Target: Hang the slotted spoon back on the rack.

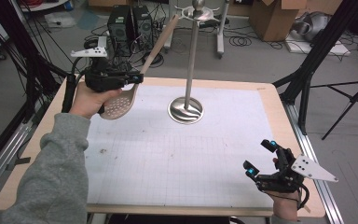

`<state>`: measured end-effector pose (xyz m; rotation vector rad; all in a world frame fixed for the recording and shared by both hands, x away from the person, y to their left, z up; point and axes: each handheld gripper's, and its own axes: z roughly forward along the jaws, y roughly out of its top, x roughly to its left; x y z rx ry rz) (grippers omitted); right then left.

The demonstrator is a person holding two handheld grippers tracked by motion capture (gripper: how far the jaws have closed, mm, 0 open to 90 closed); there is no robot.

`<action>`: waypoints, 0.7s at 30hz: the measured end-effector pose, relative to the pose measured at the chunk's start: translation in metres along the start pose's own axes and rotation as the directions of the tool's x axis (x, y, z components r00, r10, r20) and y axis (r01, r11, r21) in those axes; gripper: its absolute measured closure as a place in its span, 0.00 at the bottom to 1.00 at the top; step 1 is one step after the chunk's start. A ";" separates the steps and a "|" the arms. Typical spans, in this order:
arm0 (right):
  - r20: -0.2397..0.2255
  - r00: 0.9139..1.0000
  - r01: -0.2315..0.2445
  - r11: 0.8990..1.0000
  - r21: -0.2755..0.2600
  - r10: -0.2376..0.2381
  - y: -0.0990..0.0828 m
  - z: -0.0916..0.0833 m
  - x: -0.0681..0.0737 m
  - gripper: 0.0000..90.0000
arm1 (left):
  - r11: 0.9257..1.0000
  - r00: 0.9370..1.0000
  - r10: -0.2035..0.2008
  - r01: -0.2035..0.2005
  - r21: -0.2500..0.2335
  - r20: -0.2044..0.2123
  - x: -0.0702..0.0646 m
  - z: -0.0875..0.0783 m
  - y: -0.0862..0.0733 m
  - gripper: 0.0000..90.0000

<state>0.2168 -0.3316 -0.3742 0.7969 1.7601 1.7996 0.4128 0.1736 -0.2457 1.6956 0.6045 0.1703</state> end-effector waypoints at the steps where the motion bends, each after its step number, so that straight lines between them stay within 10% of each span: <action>1: -0.001 1.000 -0.001 1.000 0.001 0.001 0.000 0.000 0.000 0.03 | 1.000 1.000 -0.004 0.004 -0.002 0.002 0.000 0.001 0.000 0.86; 21: -0.009 1.000 0.006 1.000 0.003 -0.006 0.000 -0.001 -0.001 0.03 | 0.998 0.999 0.021 -0.019 0.057 -0.031 -0.010 0.023 -0.002 0.86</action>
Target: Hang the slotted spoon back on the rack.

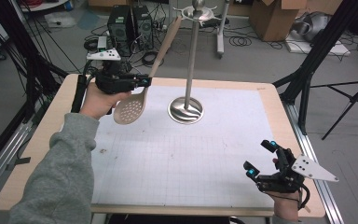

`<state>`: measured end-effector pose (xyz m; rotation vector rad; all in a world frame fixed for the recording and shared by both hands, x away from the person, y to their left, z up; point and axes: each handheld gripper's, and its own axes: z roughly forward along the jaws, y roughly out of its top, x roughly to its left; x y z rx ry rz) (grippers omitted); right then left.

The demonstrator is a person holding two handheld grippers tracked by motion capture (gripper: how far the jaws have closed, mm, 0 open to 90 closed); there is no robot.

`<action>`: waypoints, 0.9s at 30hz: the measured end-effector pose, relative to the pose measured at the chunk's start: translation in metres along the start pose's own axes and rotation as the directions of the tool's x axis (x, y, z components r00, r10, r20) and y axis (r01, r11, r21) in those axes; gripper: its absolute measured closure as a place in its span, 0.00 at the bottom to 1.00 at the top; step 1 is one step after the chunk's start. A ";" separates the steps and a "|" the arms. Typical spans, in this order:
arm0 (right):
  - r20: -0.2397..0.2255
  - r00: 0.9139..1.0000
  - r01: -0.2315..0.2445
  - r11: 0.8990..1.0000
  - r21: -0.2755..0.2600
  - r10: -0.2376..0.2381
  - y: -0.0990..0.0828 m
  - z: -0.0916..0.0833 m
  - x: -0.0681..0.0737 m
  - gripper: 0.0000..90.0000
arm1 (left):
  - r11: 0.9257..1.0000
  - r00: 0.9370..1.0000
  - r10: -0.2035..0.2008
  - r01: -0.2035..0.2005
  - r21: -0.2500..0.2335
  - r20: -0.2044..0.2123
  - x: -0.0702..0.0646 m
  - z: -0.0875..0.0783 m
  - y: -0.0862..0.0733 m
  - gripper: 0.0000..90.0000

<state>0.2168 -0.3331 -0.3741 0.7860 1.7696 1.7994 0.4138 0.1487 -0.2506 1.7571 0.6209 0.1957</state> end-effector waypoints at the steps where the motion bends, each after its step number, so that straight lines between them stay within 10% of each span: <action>1: -0.001 1.000 0.003 1.000 -0.001 -0.003 0.000 0.000 0.000 0.03 | 1.000 1.000 0.006 -0.006 0.005 -0.001 -0.001 0.001 0.000 0.86; 27: 0.005 1.000 -0.014 1.000 0.002 0.014 -0.002 -0.001 -0.003 0.03 | 0.999 0.998 0.035 -0.033 0.041 -0.058 0.004 0.028 -0.001 0.86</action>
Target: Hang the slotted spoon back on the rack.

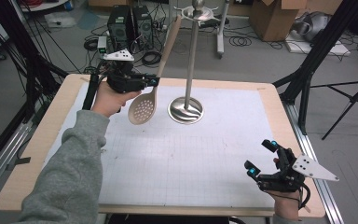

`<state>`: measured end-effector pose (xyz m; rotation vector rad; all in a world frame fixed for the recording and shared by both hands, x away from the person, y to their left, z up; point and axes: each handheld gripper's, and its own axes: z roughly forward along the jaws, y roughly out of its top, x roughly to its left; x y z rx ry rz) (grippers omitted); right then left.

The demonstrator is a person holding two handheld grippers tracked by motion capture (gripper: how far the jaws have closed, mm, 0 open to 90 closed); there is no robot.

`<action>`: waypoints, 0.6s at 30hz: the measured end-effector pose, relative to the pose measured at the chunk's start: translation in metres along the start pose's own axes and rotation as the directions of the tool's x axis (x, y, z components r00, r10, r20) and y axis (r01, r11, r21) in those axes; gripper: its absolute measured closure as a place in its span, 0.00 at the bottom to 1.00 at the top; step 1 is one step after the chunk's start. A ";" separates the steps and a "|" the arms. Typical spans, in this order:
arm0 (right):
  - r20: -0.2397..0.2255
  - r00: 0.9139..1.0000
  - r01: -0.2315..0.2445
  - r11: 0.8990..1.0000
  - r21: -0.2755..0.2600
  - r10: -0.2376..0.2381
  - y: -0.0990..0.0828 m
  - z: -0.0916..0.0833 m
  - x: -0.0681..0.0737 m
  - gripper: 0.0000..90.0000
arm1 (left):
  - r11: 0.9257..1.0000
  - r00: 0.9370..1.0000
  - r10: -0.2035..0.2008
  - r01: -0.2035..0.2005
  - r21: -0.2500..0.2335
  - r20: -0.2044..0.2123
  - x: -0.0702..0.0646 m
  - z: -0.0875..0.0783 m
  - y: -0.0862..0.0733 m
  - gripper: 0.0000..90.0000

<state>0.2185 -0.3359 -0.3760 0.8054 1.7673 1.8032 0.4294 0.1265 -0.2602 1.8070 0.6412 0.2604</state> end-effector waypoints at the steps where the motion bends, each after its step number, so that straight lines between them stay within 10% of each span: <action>1: 0.001 1.000 -0.002 1.000 0.002 0.002 0.000 0.000 0.000 0.03 | 1.000 1.000 0.004 -0.004 0.003 -0.002 0.001 0.001 0.000 0.86; 18: -0.001 1.000 -0.003 1.000 -0.003 0.003 -0.001 0.000 -0.003 0.03 | 0.999 1.000 0.014 -0.013 0.033 -0.021 0.004 0.017 0.005 0.86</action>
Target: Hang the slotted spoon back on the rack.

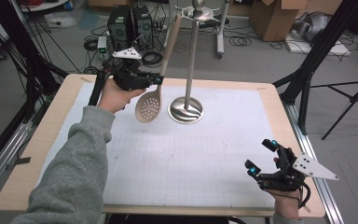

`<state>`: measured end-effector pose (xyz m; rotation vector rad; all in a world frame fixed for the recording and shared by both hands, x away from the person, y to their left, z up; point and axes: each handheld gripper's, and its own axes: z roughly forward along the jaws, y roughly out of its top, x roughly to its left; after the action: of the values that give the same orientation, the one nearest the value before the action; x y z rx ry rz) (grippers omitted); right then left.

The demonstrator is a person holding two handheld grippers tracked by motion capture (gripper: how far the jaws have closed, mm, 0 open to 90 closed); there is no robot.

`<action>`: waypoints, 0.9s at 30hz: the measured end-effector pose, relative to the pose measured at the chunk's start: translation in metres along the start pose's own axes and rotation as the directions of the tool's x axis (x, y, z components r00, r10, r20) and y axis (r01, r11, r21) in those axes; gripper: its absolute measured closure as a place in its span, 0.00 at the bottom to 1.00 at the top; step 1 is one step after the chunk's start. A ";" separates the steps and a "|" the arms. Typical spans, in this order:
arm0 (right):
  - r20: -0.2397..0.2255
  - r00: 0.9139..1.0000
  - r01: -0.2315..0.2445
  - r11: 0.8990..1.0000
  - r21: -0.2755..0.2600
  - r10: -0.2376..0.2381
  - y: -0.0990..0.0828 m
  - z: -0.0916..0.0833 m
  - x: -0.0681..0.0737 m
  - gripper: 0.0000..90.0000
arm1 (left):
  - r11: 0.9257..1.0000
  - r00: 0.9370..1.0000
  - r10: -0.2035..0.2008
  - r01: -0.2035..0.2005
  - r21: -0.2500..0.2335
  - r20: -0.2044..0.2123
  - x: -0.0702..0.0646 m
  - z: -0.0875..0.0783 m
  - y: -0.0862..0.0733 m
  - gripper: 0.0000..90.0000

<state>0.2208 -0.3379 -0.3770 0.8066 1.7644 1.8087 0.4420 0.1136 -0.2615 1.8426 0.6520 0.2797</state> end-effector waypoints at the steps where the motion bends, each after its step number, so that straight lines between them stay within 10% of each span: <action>1: 0.002 1.000 0.001 1.000 0.001 -0.001 0.000 0.000 0.000 0.03 | 1.000 1.000 0.000 0.000 0.003 0.000 0.000 0.001 0.000 0.86; 27: 0.008 1.000 0.004 1.000 -0.003 -0.004 0.000 -0.002 -0.001 0.03 | 1.000 1.000 -0.012 0.012 0.013 0.000 -0.002 0.016 0.000 0.86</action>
<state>0.2204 -0.3398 -0.3773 0.8068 1.7570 1.8028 0.4483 0.0992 -0.2670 1.8502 0.6660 0.2680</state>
